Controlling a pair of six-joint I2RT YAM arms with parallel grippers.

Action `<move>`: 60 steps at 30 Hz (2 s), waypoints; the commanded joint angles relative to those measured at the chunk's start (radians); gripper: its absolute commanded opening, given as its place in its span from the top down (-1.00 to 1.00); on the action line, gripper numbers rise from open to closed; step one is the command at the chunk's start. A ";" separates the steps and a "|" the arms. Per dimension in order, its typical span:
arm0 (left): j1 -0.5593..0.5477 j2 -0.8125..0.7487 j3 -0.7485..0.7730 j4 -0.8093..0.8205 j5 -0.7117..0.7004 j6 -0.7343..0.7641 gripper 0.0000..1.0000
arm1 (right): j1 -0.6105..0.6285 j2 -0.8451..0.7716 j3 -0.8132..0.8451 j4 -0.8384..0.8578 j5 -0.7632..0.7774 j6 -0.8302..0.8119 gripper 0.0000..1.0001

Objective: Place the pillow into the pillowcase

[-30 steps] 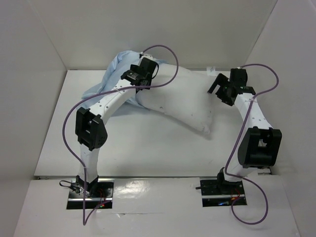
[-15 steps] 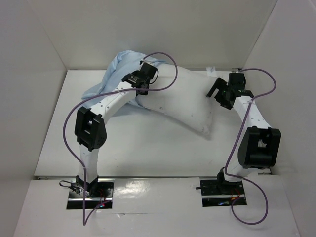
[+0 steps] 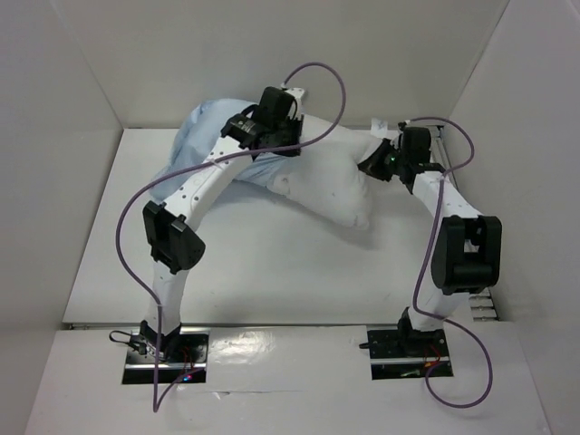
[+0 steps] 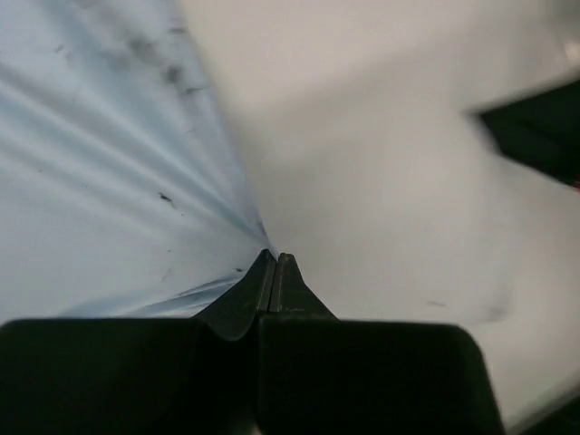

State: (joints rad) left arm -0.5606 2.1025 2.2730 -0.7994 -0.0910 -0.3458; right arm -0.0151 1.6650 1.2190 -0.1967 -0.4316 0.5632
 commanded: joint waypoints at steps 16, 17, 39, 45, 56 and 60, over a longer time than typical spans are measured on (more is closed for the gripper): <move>-0.122 -0.272 -0.291 0.198 0.630 -0.187 0.51 | 0.267 -0.560 -0.541 0.209 -0.013 0.151 1.00; -0.122 -0.294 -0.291 0.184 0.605 -0.186 0.26 | 0.277 -0.591 -0.564 0.209 -0.013 0.161 1.00; -0.058 -0.138 -0.075 -0.205 -0.297 -0.098 -0.90 | 0.225 -0.597 -0.317 -0.253 0.291 -0.045 -1.00; -0.058 0.008 0.019 -0.302 -0.377 -0.104 -0.76 | 0.216 -0.562 -0.339 -0.253 0.271 -0.045 -1.00; -0.058 -0.068 0.029 -0.224 -0.214 -0.085 1.00 | 0.196 -0.429 -0.464 0.082 -0.046 0.065 -0.95; -0.129 -0.137 0.016 -0.081 0.049 -0.062 1.00 | 0.274 -0.331 -0.435 0.318 -0.137 0.145 0.67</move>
State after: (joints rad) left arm -0.6239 2.0884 2.2581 -1.0145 -0.2775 -0.4366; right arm 0.2031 1.3041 0.7544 -0.1123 -0.4286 0.6308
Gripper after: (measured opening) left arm 0.030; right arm 0.297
